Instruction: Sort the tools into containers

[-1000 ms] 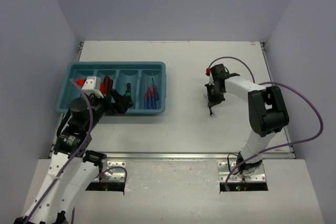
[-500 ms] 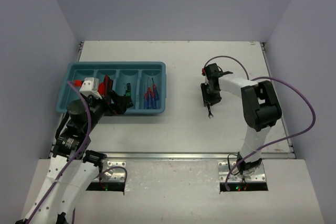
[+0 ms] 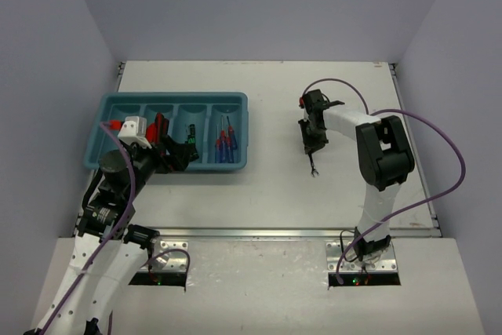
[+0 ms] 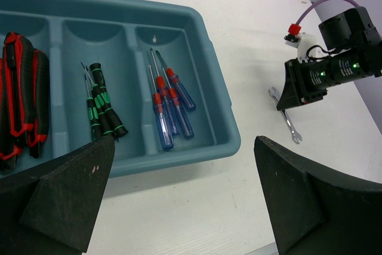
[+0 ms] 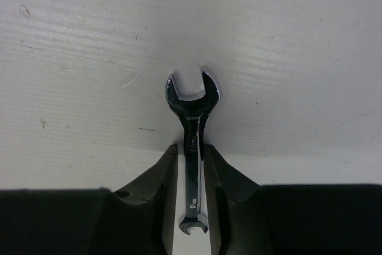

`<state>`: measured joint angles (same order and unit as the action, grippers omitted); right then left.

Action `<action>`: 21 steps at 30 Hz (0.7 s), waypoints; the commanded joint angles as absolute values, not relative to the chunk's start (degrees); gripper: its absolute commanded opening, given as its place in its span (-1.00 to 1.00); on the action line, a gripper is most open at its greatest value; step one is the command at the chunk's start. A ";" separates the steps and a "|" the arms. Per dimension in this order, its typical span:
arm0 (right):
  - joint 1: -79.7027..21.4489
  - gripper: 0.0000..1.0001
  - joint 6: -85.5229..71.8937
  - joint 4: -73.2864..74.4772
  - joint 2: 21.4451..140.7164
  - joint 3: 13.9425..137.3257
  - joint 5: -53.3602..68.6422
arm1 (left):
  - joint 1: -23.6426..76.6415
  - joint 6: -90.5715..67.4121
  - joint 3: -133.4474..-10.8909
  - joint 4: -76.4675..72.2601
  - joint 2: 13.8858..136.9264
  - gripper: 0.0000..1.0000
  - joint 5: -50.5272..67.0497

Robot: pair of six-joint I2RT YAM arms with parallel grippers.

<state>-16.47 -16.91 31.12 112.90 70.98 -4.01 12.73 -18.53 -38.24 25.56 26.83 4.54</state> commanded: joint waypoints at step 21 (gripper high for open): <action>-18.09 -0.33 -16.79 32.14 111.21 63.60 -5.61 | 13.10 -19.16 -39.11 23.73 25.15 1.00 2.99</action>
